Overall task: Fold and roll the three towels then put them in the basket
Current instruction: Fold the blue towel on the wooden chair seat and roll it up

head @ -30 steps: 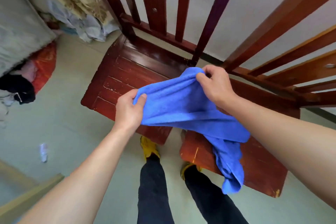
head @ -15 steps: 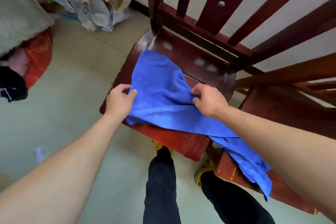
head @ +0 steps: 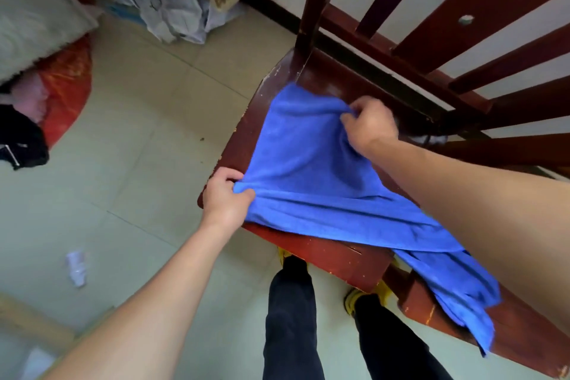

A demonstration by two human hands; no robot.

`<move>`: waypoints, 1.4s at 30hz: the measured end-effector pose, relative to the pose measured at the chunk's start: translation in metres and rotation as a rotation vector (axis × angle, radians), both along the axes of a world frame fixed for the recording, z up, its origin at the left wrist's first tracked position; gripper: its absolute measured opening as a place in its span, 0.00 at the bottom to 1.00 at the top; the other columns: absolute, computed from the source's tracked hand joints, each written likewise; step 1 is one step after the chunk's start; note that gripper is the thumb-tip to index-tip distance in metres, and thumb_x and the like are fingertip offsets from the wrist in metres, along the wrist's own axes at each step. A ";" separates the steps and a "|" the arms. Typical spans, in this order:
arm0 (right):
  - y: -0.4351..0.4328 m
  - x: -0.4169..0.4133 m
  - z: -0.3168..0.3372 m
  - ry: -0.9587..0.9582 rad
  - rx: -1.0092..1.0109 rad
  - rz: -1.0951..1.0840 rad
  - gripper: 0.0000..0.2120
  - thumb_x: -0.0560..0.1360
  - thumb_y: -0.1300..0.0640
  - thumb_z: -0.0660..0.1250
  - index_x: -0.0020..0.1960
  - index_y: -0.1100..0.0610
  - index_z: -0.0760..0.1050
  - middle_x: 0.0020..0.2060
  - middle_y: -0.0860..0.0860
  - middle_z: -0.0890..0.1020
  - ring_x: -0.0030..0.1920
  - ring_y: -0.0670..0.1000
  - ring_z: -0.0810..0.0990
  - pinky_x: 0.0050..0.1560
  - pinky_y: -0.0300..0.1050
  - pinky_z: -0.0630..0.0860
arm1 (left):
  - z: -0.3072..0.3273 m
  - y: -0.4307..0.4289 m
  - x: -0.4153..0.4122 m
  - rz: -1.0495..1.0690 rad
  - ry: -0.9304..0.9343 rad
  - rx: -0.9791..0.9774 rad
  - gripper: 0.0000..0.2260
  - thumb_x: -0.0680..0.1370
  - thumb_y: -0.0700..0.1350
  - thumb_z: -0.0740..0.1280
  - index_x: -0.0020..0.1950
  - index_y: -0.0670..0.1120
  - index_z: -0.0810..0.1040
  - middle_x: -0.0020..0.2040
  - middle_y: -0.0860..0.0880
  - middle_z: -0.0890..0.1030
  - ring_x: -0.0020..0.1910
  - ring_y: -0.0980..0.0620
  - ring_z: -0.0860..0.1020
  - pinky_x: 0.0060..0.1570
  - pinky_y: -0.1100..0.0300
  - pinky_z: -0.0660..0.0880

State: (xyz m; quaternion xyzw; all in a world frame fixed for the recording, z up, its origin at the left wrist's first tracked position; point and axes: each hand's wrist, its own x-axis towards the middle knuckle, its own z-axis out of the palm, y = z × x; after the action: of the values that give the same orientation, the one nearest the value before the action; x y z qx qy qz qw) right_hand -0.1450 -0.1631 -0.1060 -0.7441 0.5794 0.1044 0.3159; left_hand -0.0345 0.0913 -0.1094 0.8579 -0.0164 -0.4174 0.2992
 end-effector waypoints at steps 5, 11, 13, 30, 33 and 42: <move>-0.024 0.007 0.008 -0.062 -0.145 -0.040 0.12 0.76 0.48 0.62 0.56 0.51 0.73 0.49 0.53 0.81 0.51 0.60 0.79 0.42 0.46 0.66 | 0.002 -0.018 0.034 -0.114 -0.141 0.117 0.15 0.69 0.36 0.68 0.52 0.49 0.71 0.33 0.49 0.74 0.35 0.44 0.74 0.37 0.57 0.70; -0.016 -0.025 0.012 -0.098 -0.044 0.010 0.20 0.74 0.45 0.67 0.63 0.52 0.73 0.52 0.52 0.83 0.55 0.57 0.79 0.51 0.48 0.74 | 0.021 -0.032 0.020 -0.419 -0.424 0.297 0.22 0.70 0.41 0.70 0.62 0.47 0.70 0.58 0.43 0.74 0.58 0.40 0.72 0.53 0.48 0.70; -0.015 -0.059 0.020 -0.123 -0.086 -0.059 0.16 0.75 0.48 0.66 0.60 0.52 0.74 0.50 0.51 0.83 0.54 0.56 0.79 0.50 0.46 0.73 | 0.035 -0.042 0.006 -0.492 -0.494 0.221 0.22 0.70 0.41 0.70 0.63 0.46 0.72 0.60 0.43 0.73 0.61 0.41 0.70 0.58 0.47 0.67; 0.049 -0.360 0.020 0.210 0.328 -0.378 0.18 0.64 0.46 0.74 0.50 0.49 0.73 0.39 0.46 0.81 0.47 0.55 0.81 0.50 0.49 0.76 | 0.035 -0.156 -0.248 -1.226 -0.305 0.017 0.25 0.74 0.40 0.66 0.70 0.50 0.65 0.63 0.47 0.70 0.62 0.43 0.68 0.49 0.50 0.70; 0.062 -0.361 0.009 0.056 0.359 -0.377 0.12 0.69 0.42 0.67 0.40 0.51 0.75 0.33 0.43 0.80 0.42 0.54 0.80 0.42 0.46 0.71 | 0.024 -0.161 -0.264 -1.232 -0.411 0.108 0.15 0.75 0.39 0.63 0.61 0.48 0.73 0.56 0.44 0.74 0.58 0.41 0.71 0.43 0.52 0.66; 0.083 -0.355 0.014 0.093 0.274 0.322 0.16 0.73 0.46 0.66 0.57 0.51 0.72 0.53 0.53 0.81 0.53 0.59 0.79 0.43 0.48 0.69 | 0.072 -0.117 -0.243 -0.659 -0.452 -0.125 0.07 0.69 0.30 0.62 0.40 0.42 0.73 0.43 0.42 0.73 0.41 0.39 0.73 0.42 0.49 0.69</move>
State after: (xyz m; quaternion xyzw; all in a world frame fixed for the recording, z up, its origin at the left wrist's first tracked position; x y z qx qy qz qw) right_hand -0.4996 -0.0799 -0.0923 -0.7715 0.4471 0.2656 0.3665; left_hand -0.2776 -0.0257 -0.0376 0.8571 -0.3812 -0.2898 0.1898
